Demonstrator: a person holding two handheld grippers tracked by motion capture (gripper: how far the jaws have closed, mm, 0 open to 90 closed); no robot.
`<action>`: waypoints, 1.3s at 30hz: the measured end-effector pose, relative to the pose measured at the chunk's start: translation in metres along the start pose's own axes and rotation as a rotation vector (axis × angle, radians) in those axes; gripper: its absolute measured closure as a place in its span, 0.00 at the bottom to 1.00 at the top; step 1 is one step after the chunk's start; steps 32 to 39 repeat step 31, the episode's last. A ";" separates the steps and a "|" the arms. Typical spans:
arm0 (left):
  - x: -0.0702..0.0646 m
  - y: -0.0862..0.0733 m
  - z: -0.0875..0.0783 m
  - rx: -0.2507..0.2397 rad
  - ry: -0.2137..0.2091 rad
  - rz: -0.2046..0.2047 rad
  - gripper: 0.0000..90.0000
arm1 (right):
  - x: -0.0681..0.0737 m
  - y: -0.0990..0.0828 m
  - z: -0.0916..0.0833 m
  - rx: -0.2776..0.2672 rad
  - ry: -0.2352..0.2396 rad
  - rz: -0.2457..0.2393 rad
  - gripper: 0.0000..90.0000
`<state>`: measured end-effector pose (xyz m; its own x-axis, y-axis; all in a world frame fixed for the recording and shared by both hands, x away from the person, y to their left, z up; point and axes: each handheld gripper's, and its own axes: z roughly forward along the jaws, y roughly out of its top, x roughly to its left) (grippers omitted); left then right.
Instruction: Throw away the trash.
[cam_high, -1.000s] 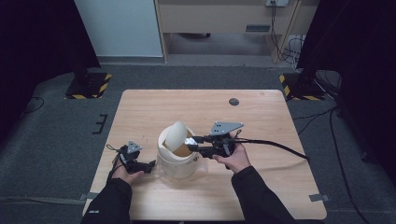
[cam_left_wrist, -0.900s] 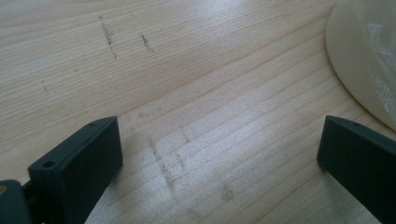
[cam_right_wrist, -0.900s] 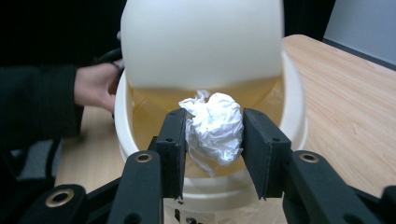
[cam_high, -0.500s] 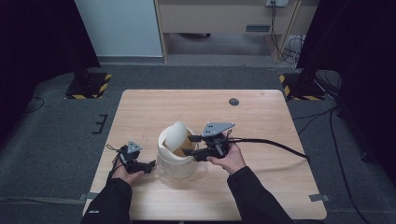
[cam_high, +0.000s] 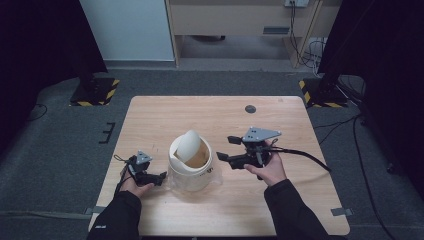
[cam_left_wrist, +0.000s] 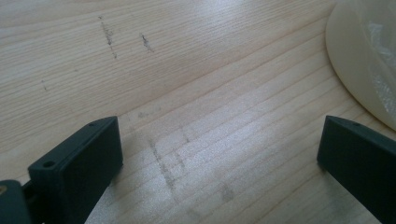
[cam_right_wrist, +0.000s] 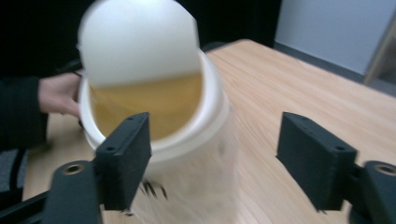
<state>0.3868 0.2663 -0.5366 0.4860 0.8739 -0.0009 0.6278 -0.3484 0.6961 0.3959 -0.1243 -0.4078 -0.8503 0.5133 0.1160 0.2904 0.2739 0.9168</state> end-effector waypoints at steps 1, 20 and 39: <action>0.000 0.000 0.000 0.000 0.000 0.000 0.00 | -0.003 -0.004 -0.003 0.016 -0.013 0.009 0.25; 0.000 0.000 0.000 -0.001 0.001 -0.001 0.00 | -0.061 -0.101 -0.058 0.236 -0.238 0.166 0.15; -0.001 0.000 0.000 0.000 0.001 -0.001 0.00 | -0.090 -0.132 -0.089 0.270 -0.377 0.284 0.12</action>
